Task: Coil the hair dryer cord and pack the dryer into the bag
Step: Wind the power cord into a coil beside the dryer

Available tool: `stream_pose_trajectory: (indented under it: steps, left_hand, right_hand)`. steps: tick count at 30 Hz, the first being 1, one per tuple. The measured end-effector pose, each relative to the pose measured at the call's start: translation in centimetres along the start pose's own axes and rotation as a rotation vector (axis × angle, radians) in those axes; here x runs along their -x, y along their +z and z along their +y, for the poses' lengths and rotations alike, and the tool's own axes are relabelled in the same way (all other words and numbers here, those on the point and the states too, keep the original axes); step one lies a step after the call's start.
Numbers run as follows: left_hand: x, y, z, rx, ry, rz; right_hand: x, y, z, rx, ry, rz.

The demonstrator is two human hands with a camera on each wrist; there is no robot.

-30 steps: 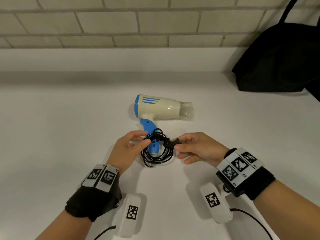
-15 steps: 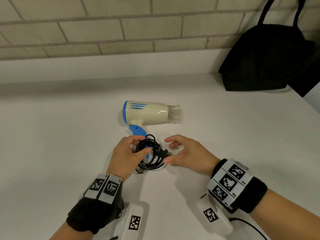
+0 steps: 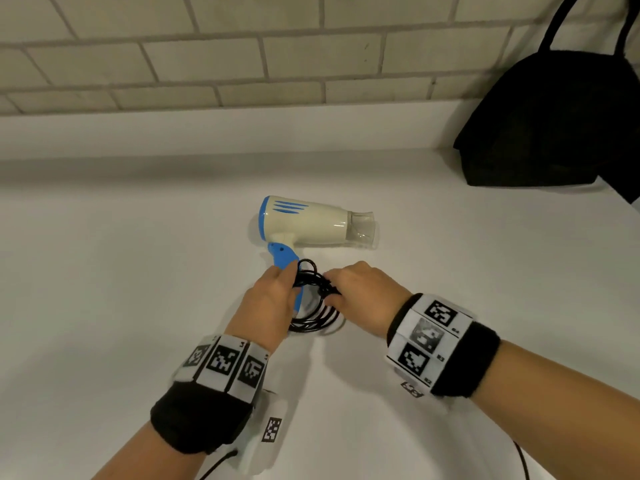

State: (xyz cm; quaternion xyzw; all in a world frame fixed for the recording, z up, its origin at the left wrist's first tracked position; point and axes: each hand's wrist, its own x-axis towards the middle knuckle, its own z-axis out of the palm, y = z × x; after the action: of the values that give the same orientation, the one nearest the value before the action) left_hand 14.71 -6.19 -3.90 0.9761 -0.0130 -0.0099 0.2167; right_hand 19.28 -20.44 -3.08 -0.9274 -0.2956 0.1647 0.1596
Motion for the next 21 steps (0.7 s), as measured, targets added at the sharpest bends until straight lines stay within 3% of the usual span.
stream_pose_trajectory:
  steps: [3,8,13,21]
  left_hand:
    - [0.6,0.0,0.5,0.073,0.083,-0.04]
    - [0.6,-0.1,0.8,0.16,0.126,-0.03]
    - [0.6,-0.3,0.8,0.112,0.106,-0.044]
    - [0.3,-0.3,0.6,0.115,0.039,-0.108]
  right_hand:
    - [1.1,-1.1,-0.3,0.085,-0.026,0.071]
    - [2.6,-2.0,-1.0,-0.134,-0.011,0.143]
    - [3.8,-1.5,-0.2,-0.236,-0.061,0.196]
    - [4.4,-1.2,0.8,-0.206,-0.117,0.305]
